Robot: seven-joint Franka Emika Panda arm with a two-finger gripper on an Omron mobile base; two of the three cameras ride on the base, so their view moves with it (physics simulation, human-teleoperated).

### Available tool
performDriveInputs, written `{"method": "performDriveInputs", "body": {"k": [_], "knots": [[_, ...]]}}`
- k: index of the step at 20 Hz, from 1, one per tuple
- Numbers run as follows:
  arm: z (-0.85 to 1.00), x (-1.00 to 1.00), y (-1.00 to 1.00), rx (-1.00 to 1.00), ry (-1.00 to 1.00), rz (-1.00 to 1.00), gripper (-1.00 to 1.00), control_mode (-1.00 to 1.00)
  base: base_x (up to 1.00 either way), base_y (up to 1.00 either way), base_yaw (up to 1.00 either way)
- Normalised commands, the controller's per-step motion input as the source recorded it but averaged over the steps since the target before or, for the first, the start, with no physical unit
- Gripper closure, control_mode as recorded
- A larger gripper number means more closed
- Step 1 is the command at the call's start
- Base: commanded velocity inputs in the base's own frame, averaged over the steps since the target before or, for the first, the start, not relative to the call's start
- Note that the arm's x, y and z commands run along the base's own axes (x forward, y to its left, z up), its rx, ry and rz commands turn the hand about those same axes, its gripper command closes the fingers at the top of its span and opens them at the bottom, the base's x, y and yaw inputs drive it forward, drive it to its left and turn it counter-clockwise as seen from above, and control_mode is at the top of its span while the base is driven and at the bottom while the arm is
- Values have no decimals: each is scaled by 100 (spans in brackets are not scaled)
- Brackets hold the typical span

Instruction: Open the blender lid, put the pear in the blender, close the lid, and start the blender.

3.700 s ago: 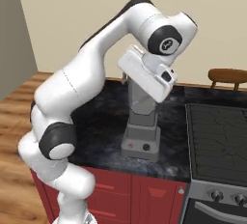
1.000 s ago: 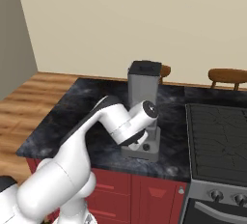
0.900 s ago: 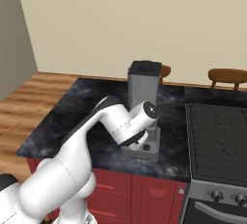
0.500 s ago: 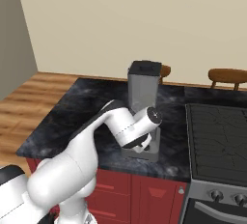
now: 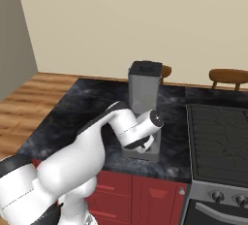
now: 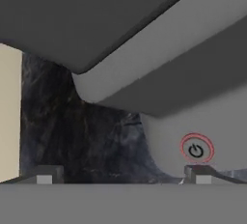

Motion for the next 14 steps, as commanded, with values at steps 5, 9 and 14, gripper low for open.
{"method": "performDriveInputs", "body": {"k": [5,9,14], "knots": [[-2,23,0,0,0,0,-100,-100,0,0,0],[-22,8,0,0,-2,0,-100,-100,0,0,0],[-31,0,0,0,-5,0,-100,-100,0,0,0]]}}
